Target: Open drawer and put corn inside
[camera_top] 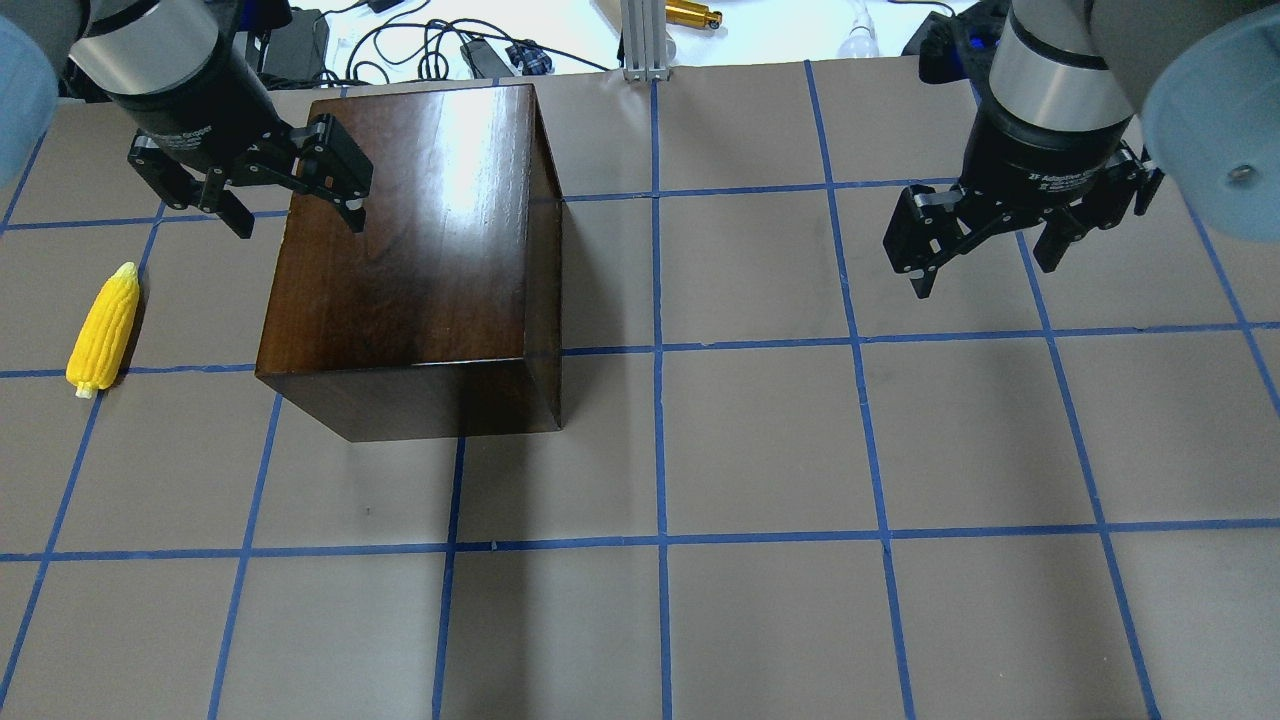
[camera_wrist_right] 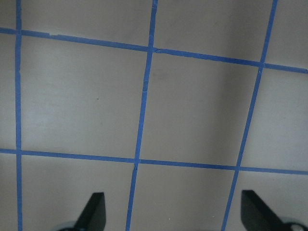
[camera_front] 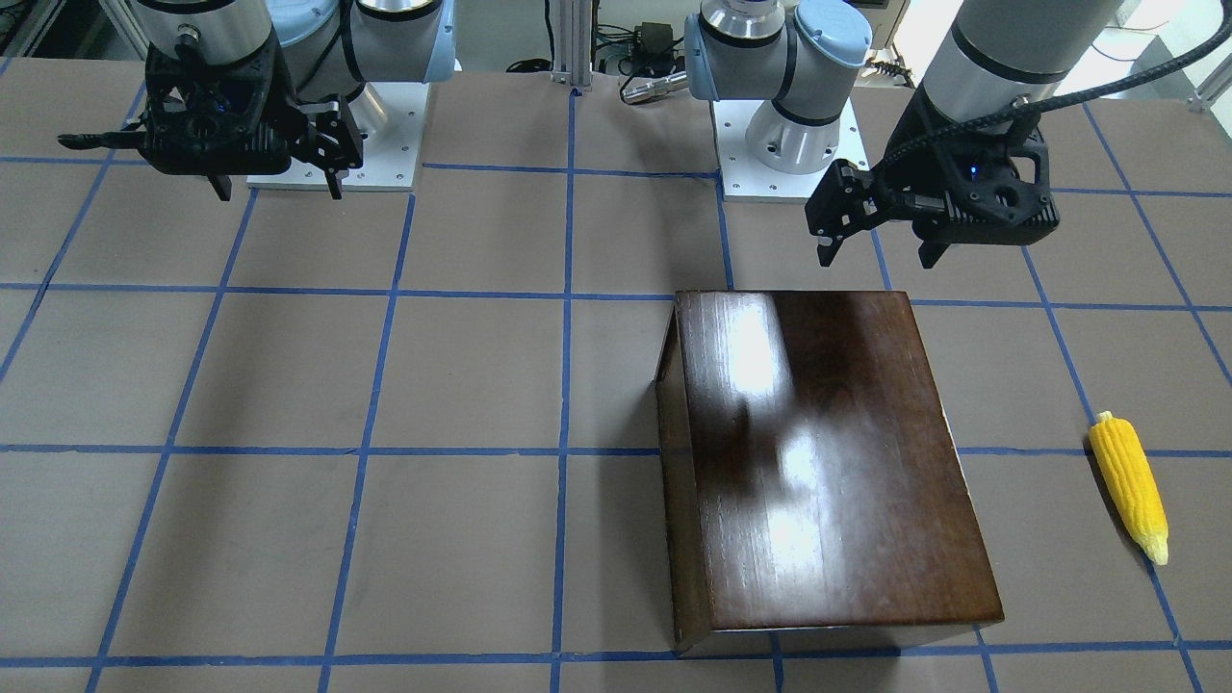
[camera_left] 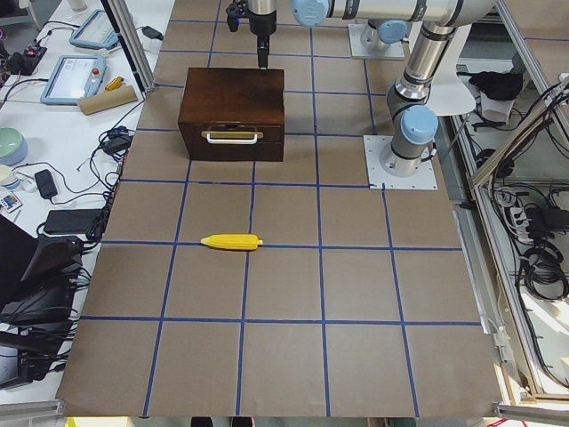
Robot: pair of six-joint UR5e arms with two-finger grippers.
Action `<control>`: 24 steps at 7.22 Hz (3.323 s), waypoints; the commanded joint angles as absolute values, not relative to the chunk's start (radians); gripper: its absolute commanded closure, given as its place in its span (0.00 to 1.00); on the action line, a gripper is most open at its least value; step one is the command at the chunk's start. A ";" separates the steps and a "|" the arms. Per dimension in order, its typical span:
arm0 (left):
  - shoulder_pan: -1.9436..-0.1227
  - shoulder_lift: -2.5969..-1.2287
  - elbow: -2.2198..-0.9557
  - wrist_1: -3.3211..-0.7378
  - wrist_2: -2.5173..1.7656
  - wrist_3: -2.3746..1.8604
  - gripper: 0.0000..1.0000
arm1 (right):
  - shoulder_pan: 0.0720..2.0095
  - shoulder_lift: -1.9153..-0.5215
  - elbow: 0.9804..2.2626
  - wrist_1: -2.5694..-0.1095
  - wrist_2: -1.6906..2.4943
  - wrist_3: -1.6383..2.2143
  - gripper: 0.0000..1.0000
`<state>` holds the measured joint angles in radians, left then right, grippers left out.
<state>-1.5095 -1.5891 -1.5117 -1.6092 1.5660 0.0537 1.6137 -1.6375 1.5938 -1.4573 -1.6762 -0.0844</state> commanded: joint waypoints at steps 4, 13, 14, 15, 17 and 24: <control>-1.509 -1.586 -1.513 -1.609 1.568 0.054 0.00 | 1.614 -1.638 1.594 -1.457 -1.677 -0.084 0.00; -1.509 -1.583 -1.513 -1.611 1.569 0.054 0.00 | 1.614 -1.637 1.594 -1.457 -1.677 -0.084 0.00; -1.509 -1.583 -1.513 -1.611 1.571 0.055 0.00 | 1.614 -1.638 1.594 -1.457 -1.677 -0.084 0.00; -1.508 -1.585 -1.511 -1.611 1.569 0.057 0.00 | 1.614 -1.638 1.594 -1.457 -1.677 -0.084 0.00; -1.500 -1.585 -1.513 -1.611 1.571 0.067 0.00 | 1.614 -1.637 1.594 -1.457 -1.675 -0.084 0.00; -1.131 -1.612 -1.502 -1.612 1.569 0.325 0.00 | 1.614 -1.637 1.594 -1.457 -1.677 -0.084 0.00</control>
<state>-1.2202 -1.5940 -1.5071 -1.6122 1.5706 0.2514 1.6137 -1.6380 1.5938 -1.4573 -1.6766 -0.0842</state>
